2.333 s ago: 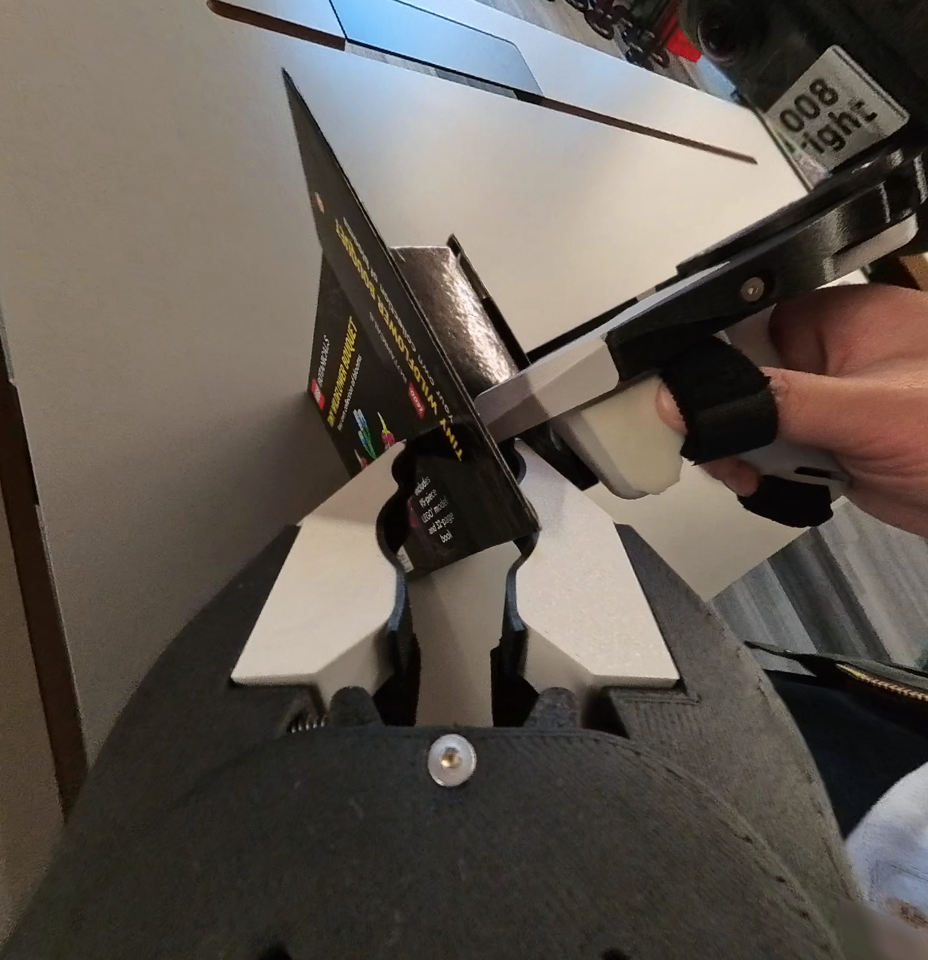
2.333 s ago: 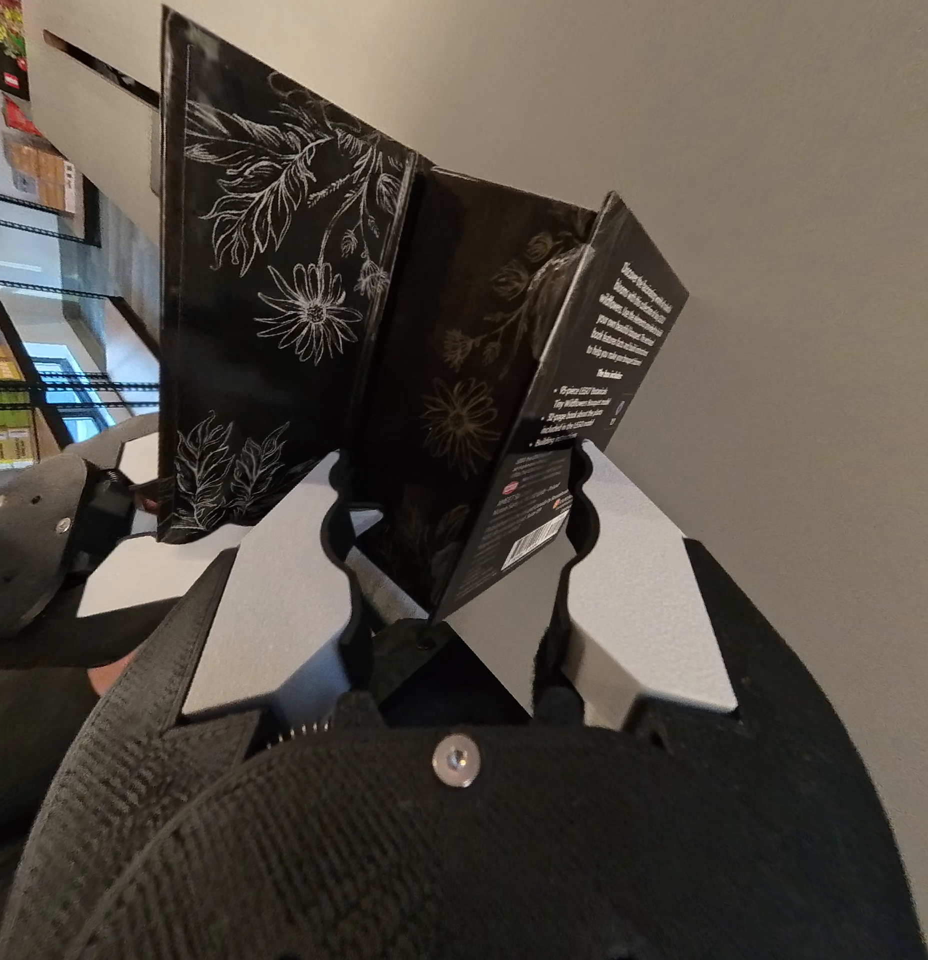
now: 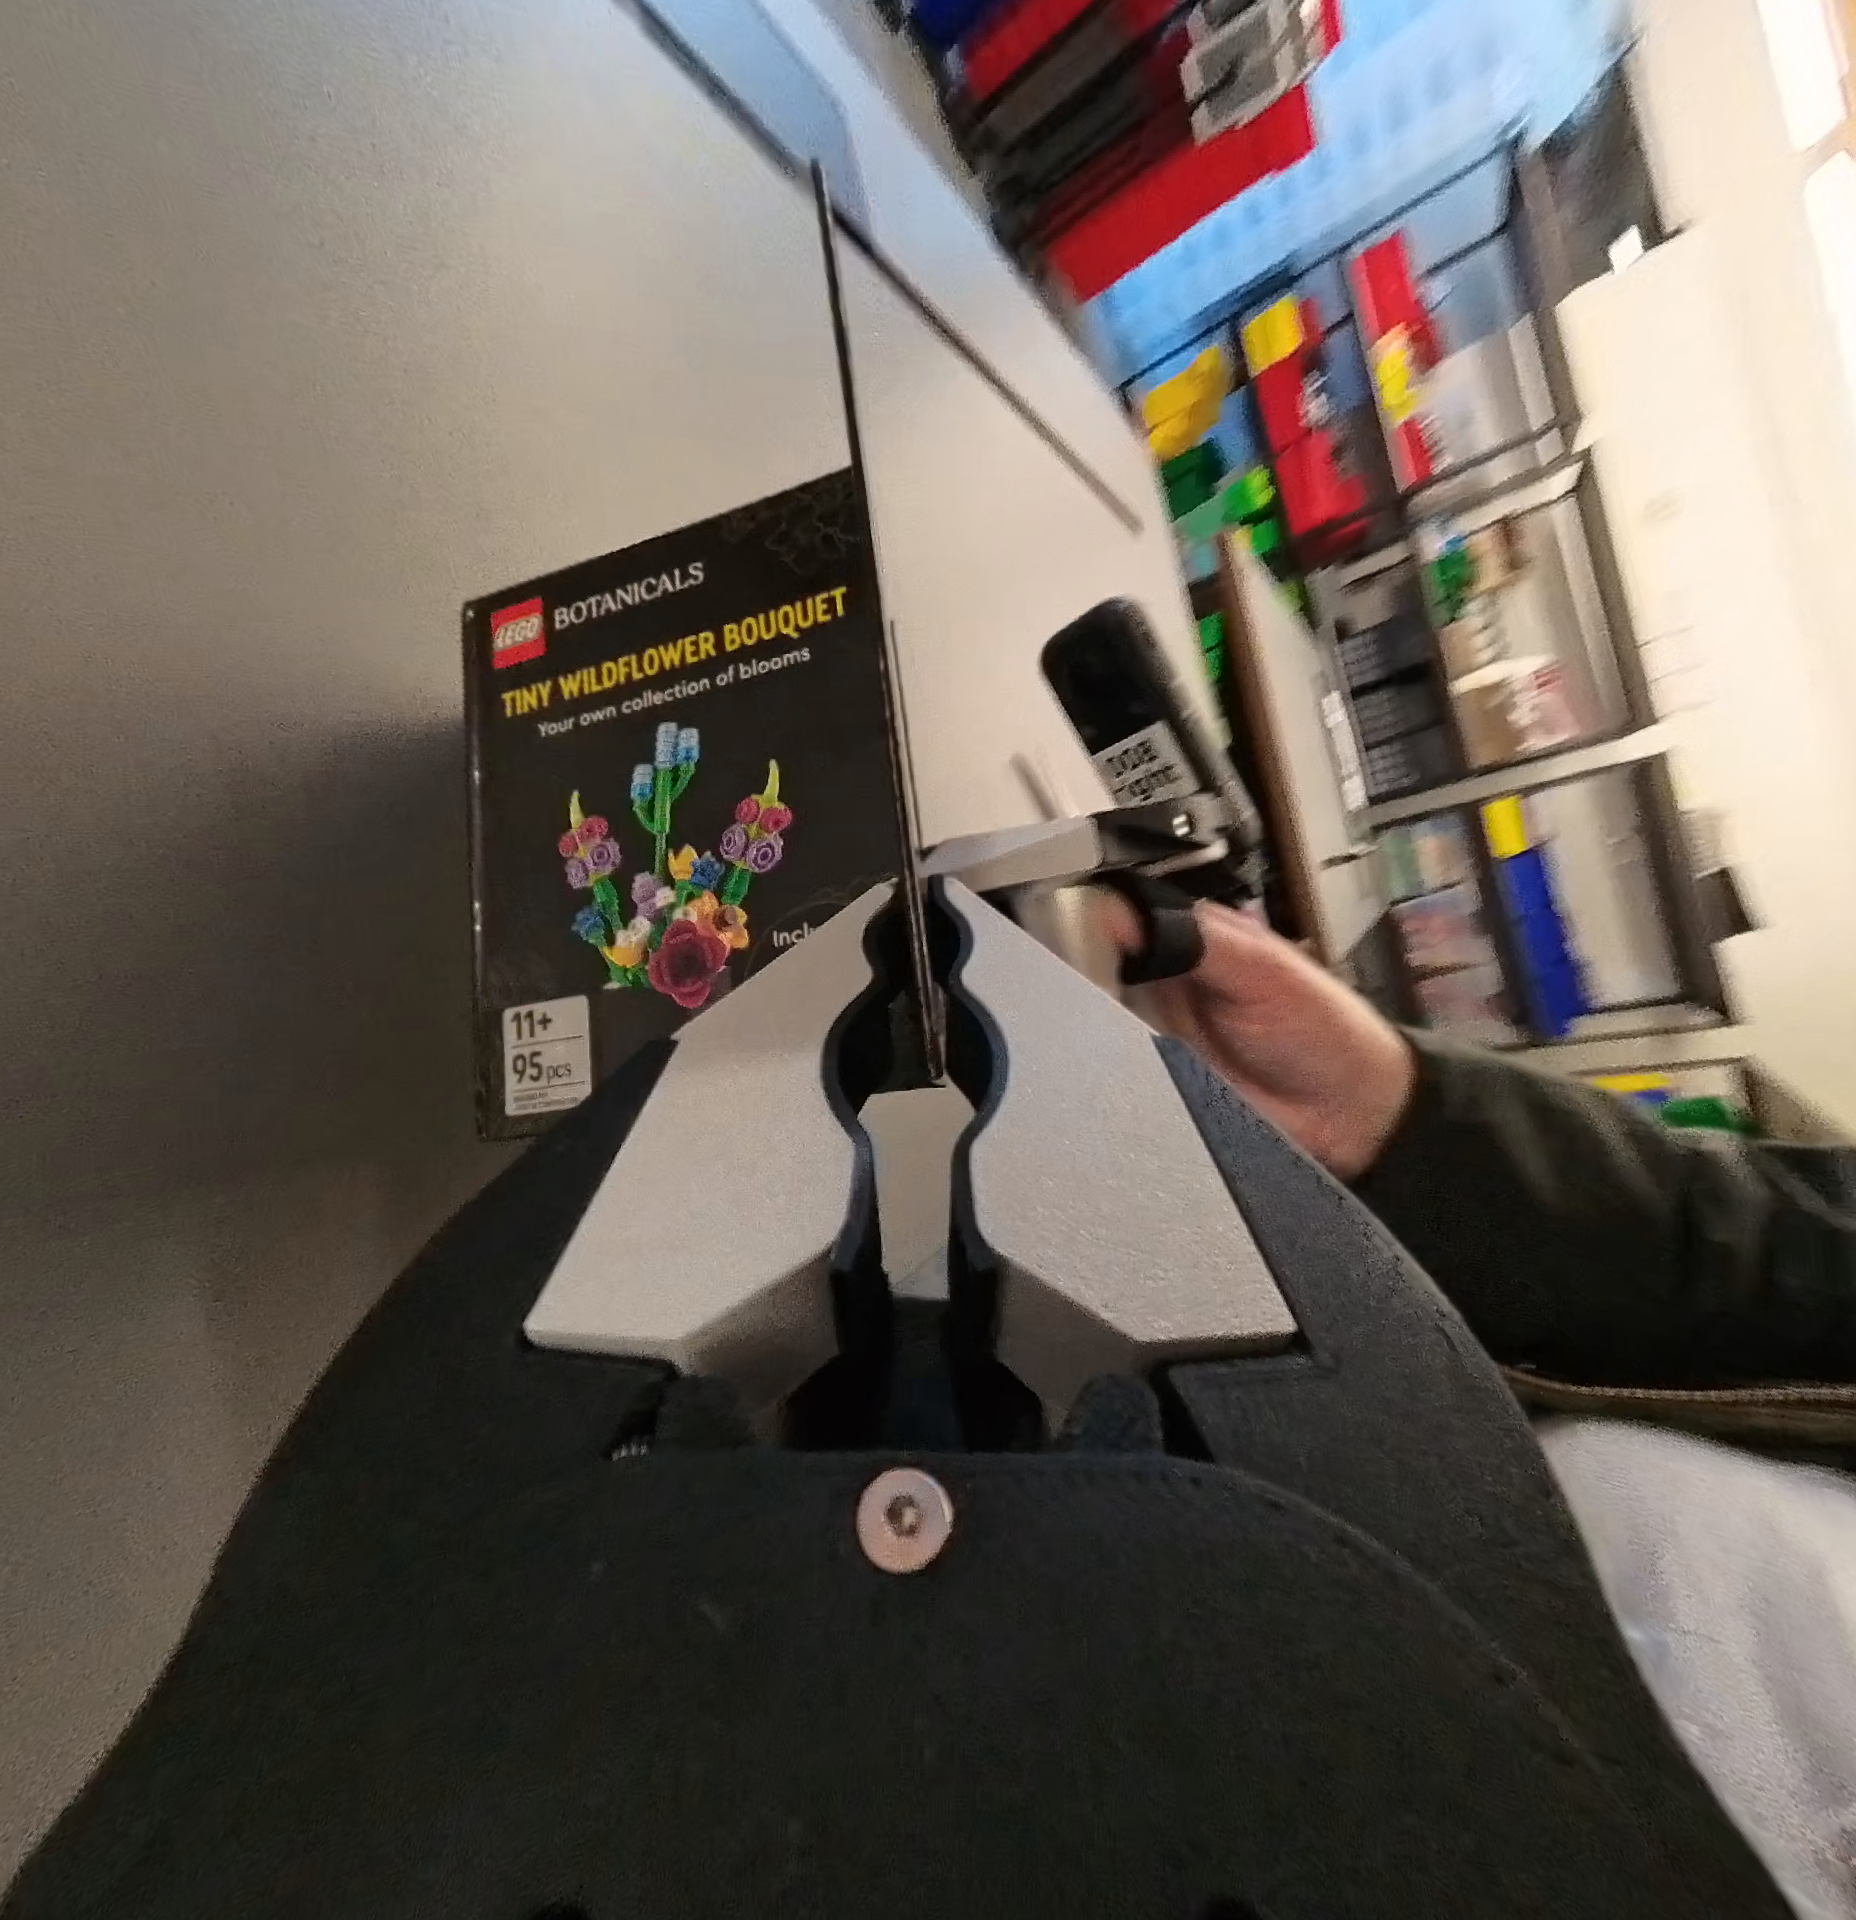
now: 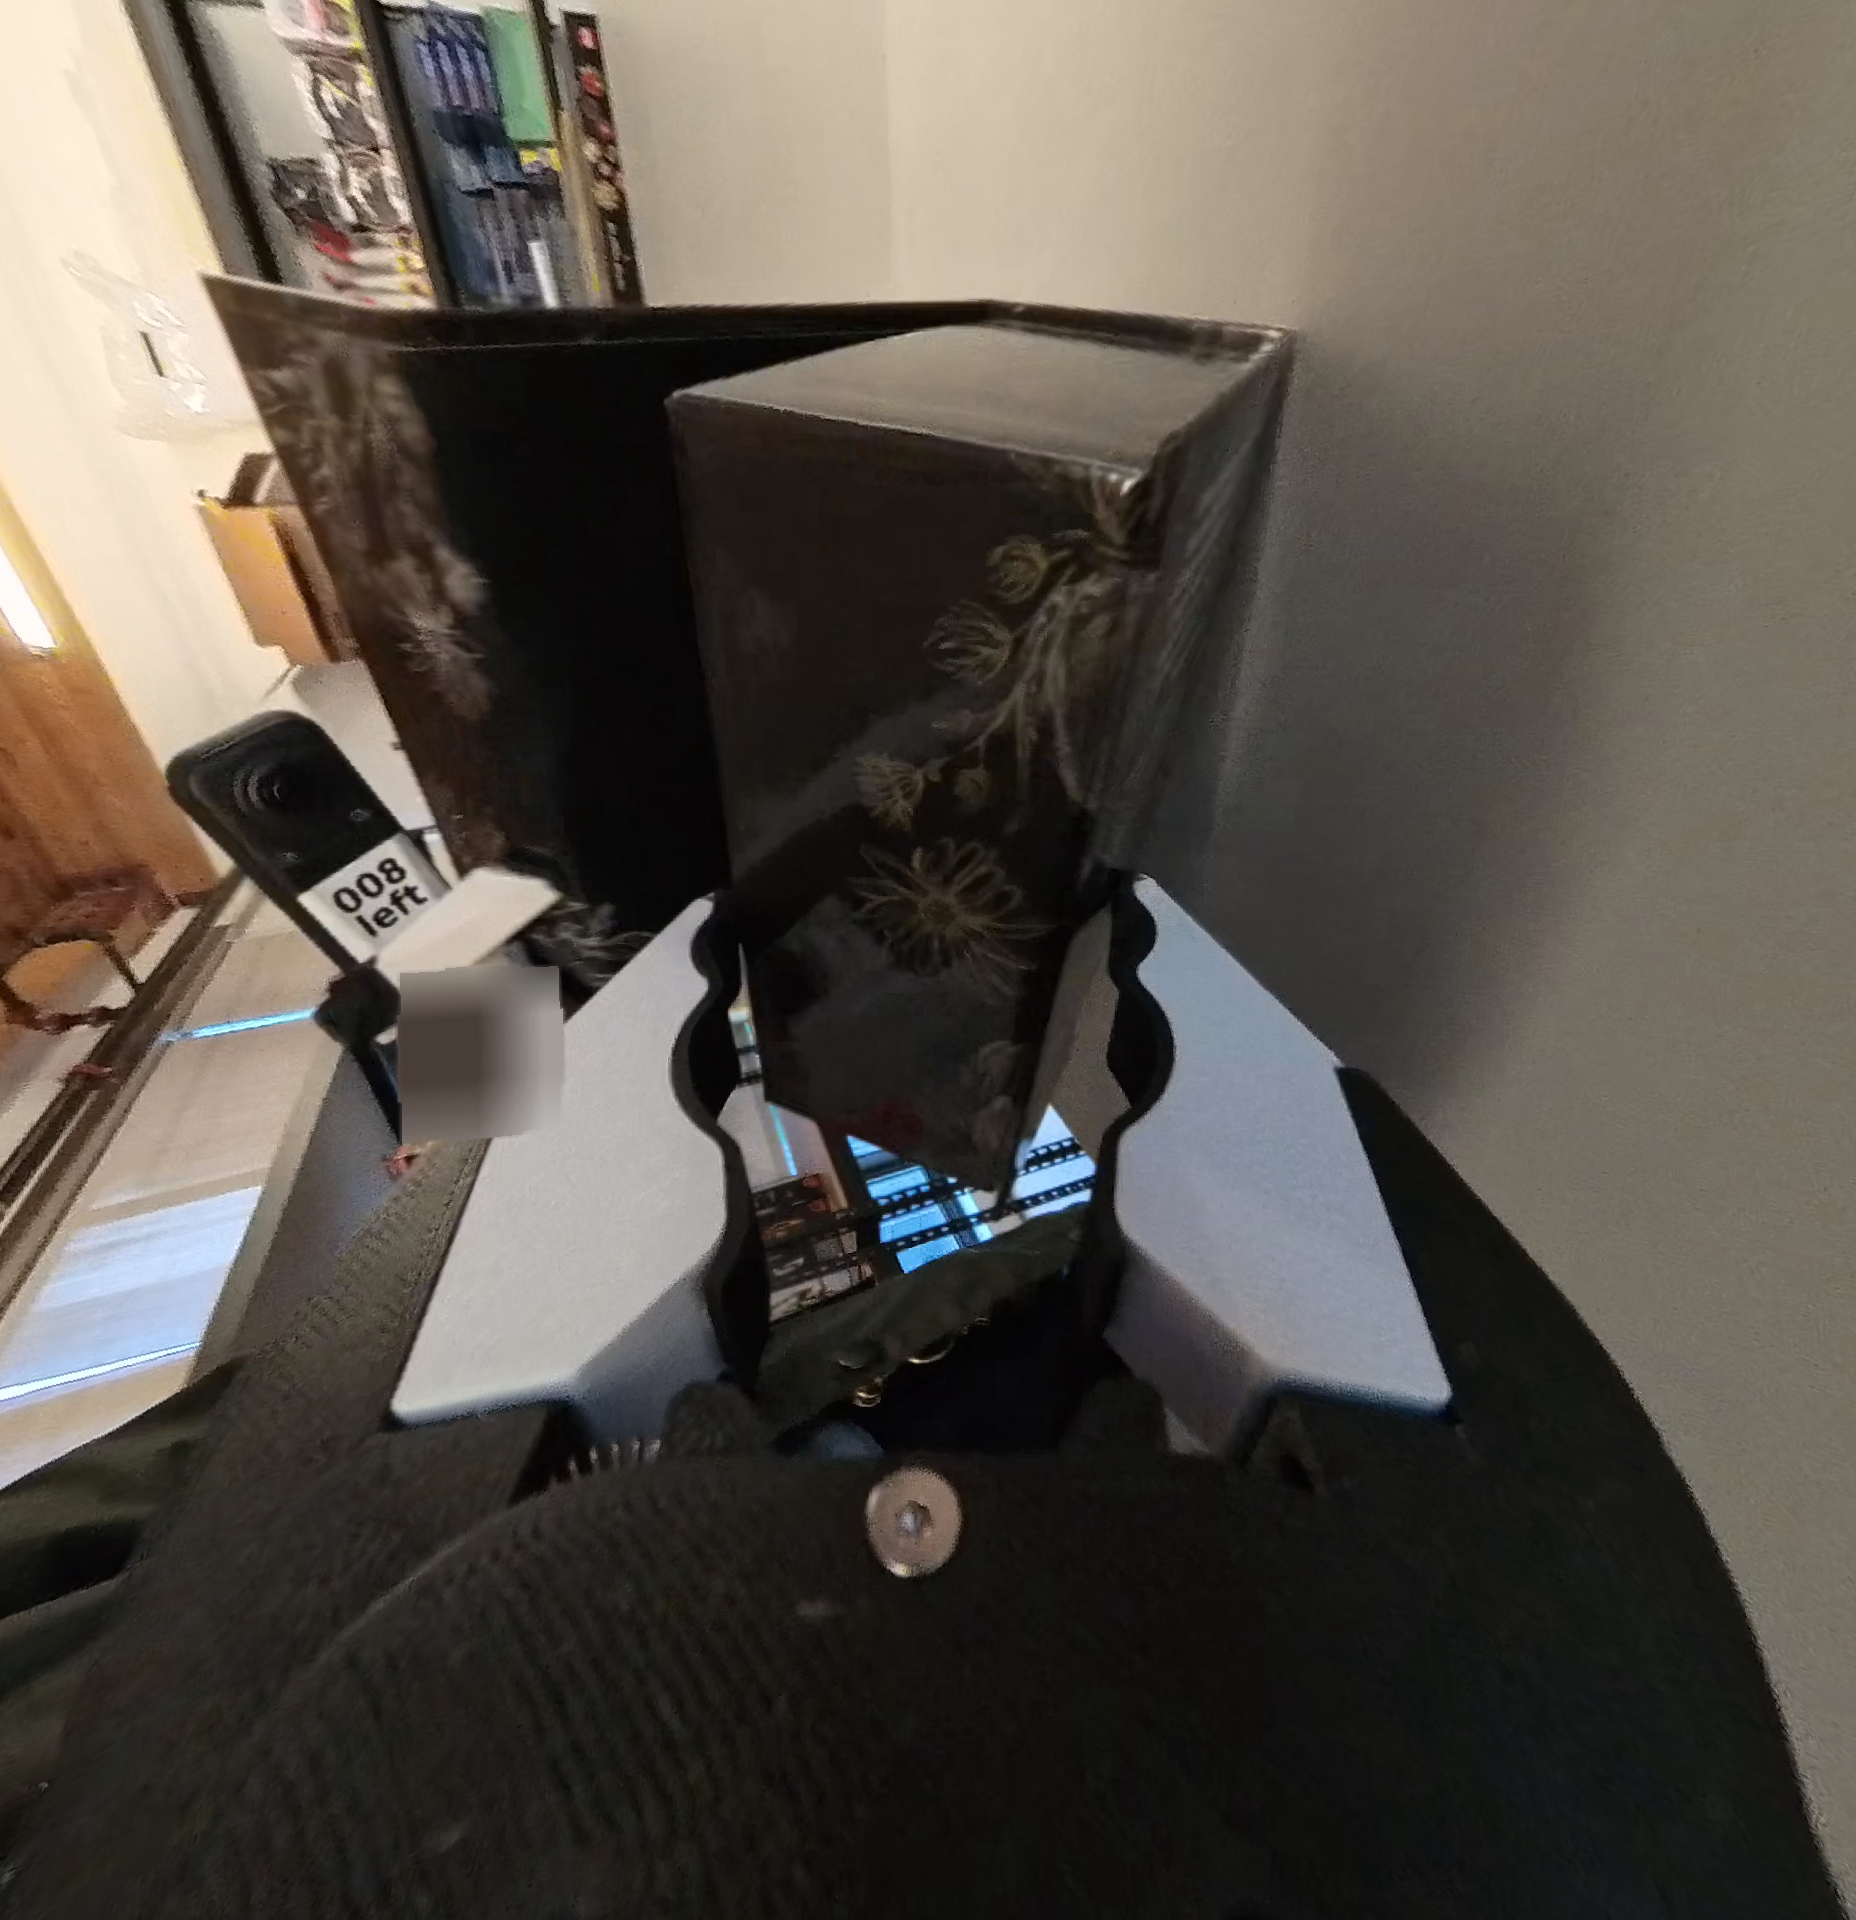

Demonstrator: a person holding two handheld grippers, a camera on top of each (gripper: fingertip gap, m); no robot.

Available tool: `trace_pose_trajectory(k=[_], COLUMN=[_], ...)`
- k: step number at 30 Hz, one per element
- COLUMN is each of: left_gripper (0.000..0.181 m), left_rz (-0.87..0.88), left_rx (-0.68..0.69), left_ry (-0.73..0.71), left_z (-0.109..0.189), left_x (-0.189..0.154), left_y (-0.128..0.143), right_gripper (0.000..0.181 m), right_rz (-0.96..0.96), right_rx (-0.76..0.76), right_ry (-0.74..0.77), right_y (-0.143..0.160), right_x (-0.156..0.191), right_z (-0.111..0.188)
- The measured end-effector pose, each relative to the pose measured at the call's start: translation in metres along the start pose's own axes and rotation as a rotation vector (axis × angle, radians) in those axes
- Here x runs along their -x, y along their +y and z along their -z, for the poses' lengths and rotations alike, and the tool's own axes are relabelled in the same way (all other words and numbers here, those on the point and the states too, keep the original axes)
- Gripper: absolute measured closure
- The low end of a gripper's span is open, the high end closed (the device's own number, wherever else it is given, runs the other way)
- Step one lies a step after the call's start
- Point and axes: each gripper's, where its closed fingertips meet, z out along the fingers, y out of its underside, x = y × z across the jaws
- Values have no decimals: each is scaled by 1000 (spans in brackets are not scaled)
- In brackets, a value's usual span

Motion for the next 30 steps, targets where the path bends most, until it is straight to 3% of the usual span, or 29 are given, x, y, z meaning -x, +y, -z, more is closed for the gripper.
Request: trace_pose_trajectory(k=[10,17,30], left_gripper=[181,179,129], left_rz=[-159,-267,-208], left_rx=[116,137,82], left_ry=[-175,-239,-40], left_z=[-17,-24,-34], left_x=[12,11,-12], left_y=[13,11,14], right_gripper=[91,73,69], right_rz=[47,-49,-65], right_rx=[-38,-130,-173], right_ry=[-100,-217,-229], right_y=[-3,-16,-28], right_x=[26,35,34], right_z=[-6,1,7])
